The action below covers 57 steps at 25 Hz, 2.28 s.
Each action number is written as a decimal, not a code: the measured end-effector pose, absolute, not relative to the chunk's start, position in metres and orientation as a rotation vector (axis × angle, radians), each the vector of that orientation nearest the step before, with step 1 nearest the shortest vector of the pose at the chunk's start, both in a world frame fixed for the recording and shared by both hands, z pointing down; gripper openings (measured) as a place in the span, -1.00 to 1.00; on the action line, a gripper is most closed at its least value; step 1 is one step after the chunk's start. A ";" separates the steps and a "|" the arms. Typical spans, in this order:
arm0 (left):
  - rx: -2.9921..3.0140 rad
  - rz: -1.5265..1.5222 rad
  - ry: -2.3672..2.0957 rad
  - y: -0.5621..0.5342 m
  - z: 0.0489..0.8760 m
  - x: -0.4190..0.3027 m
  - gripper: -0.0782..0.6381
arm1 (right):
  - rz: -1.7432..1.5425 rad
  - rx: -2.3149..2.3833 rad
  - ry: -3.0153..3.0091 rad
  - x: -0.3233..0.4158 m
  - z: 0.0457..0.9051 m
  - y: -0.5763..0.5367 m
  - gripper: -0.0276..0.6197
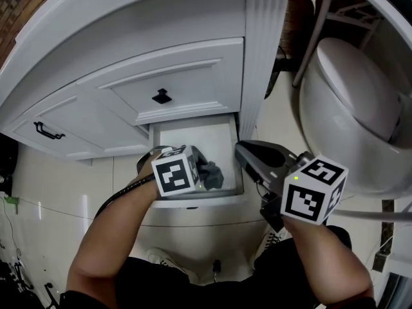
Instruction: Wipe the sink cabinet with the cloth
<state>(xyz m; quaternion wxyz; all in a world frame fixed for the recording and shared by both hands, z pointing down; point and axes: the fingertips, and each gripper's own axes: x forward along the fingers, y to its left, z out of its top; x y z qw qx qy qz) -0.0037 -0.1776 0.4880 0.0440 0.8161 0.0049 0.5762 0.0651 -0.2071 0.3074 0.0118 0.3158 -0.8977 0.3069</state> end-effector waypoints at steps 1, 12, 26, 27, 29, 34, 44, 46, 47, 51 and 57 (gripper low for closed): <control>2.487 1.772 0.006 -0.178 0.487 -0.011 -0.67 | 0.955 0.980 -2.798 0.063 0.308 -0.207 -0.91; 2.412 1.837 -0.112 -0.175 0.483 -0.086 -0.67 | 0.934 0.973 -2.766 0.045 0.314 -0.202 -0.91; 2.385 1.877 -0.220 -0.167 0.476 -0.131 -0.67 | 0.881 0.980 -2.782 0.031 0.297 -0.184 -0.91; 2.400 1.866 -0.244 -0.168 0.474 -0.131 -0.67 | 0.878 0.983 -2.782 0.031 0.296 -0.181 -0.91; 2.444 1.844 -0.326 -0.174 0.468 -0.131 -0.67 | 0.862 0.993 -2.783 0.030 0.293 -0.176 -0.91; 2.580 1.695 -0.600 -0.182 0.434 -0.128 -0.67 | 0.823 1.027 -2.767 0.038 0.290 -0.157 -0.91; 2.709 0.914 -1.074 -0.149 0.323 -0.133 -0.67 | 0.675 1.068 -2.773 0.052 0.269 -0.110 -0.91; 2.690 0.810 -1.093 -0.134 0.308 -0.133 -0.67 | 0.628 1.013 -2.802 0.039 0.262 -0.094 -0.91; 2.682 0.753 -1.092 -0.124 0.300 -0.132 -0.67 | 0.585 0.984 -2.809 0.032 0.259 -0.085 -0.91; 2.656 0.582 -1.137 -0.080 0.276 -0.132 -0.67 | 0.441 0.921 -2.793 0.011 0.257 -0.055 -0.91; 2.612 0.463 -1.187 -0.021 0.285 -0.135 -0.67 | 0.613 0.981 -2.809 0.014 0.261 -0.019 -0.91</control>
